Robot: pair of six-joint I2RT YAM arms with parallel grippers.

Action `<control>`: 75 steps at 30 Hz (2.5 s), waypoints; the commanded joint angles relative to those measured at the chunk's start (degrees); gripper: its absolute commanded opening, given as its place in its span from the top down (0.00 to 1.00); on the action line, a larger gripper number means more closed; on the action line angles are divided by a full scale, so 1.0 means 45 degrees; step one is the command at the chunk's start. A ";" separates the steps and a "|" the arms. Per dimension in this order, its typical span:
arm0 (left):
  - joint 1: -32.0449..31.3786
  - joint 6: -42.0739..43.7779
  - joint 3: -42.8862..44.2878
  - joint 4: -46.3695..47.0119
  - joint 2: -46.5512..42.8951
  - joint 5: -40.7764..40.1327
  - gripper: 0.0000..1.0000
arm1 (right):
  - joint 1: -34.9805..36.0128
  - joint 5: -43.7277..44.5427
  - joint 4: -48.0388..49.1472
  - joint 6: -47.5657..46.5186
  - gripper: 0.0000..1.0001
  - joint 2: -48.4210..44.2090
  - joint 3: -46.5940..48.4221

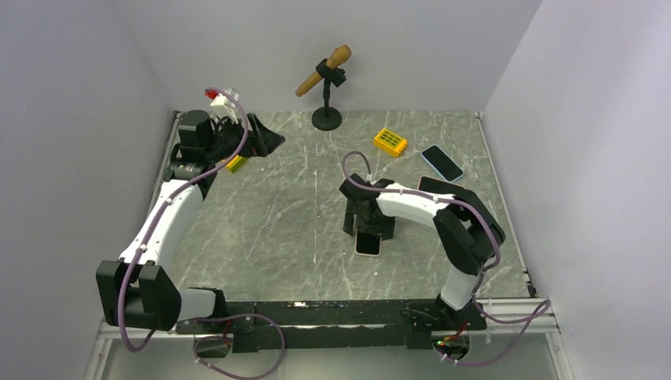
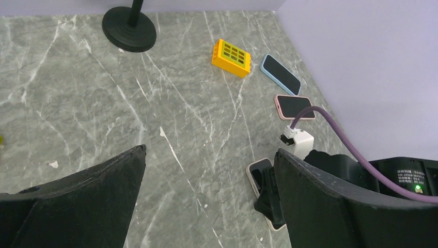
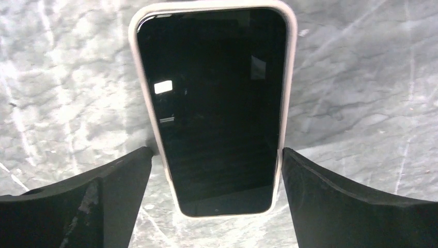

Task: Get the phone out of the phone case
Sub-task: Pick up the phone at the center of the board.

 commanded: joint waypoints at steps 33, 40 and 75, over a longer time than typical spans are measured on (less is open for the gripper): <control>-0.4501 -0.1252 0.2707 -0.1831 0.6667 0.5034 0.18 | 0.1594 0.0039 0.7756 -0.9930 1.00 -0.6613 -0.3274; -0.5183 -0.0491 0.3293 -0.2919 0.7289 0.5065 0.49 | 0.1610 0.0165 0.7991 -1.0480 1.00 -0.7005 -0.3405; -0.3905 -0.8376 -0.4060 1.3035 0.1060 0.2925 1.00 | -0.1116 -0.4881 2.2369 0.2976 0.01 -0.8460 -1.0248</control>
